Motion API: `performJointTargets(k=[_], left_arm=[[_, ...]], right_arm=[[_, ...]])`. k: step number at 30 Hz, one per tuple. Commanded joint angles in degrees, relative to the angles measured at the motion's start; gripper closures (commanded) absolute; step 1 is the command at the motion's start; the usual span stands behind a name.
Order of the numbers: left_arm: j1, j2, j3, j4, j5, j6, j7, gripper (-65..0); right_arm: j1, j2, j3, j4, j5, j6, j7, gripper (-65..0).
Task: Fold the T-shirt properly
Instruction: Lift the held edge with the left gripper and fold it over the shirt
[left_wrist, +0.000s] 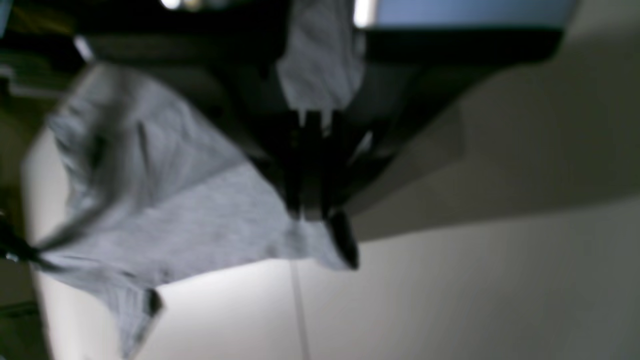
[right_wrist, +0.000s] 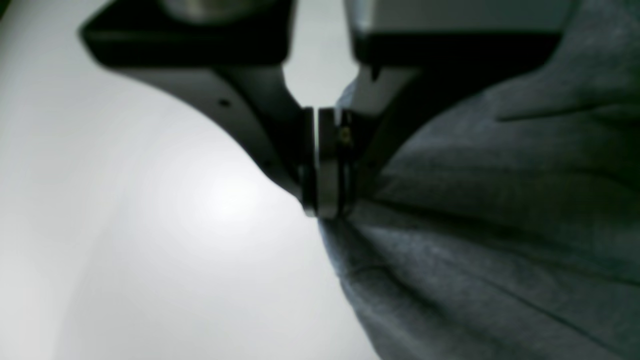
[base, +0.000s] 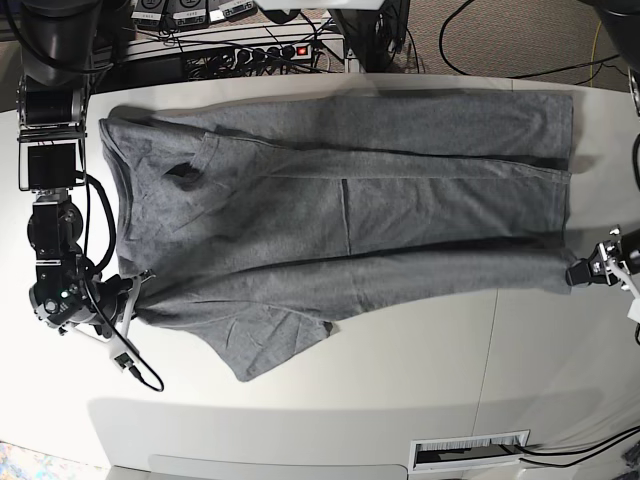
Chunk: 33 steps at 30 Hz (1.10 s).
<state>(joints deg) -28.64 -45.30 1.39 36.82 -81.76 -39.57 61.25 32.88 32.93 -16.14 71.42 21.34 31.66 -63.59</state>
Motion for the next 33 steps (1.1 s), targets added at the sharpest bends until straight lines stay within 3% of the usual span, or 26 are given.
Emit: performJointTargets(k=[1, 5, 8, 20, 33], left_arm=[[-1.7, -1.9, -0.4, 0.9, -3.2, -0.4, 1.9, 0.0], [-1.7, -3.0, -0.4, 0.9, -3.2, -0.4, 11.4, 0.0], [-1.7, -4.2, -0.4, 0.9, -3.2, -0.4, 15.0, 0.0], [-1.6, -7.8, -0.4, 0.9, -3.2, -0.4, 18.7, 0.0], [6.0, -7.9, -0.4, 0.9, -3.2, -0.4, 18.7, 0.0]], right_arm=[[1.9, 1.5, 0.5, 1.7, 0.6, 0.0, -0.3, 0.0], [-0.5, 3.1, 0.5, 4.9, 0.9, 0.0, -1.5, 0.0], [-3.5, 4.3, 0.5, 6.6, 0.9, 0.0, -2.0, 0.0], [-13.2, 9.2, 0.5, 13.8, 0.5, 0.0, -2.6, 0.0], [-13.2, 9.9, 0.5, 13.8, 2.2, 0.0, -5.6, 0.0]])
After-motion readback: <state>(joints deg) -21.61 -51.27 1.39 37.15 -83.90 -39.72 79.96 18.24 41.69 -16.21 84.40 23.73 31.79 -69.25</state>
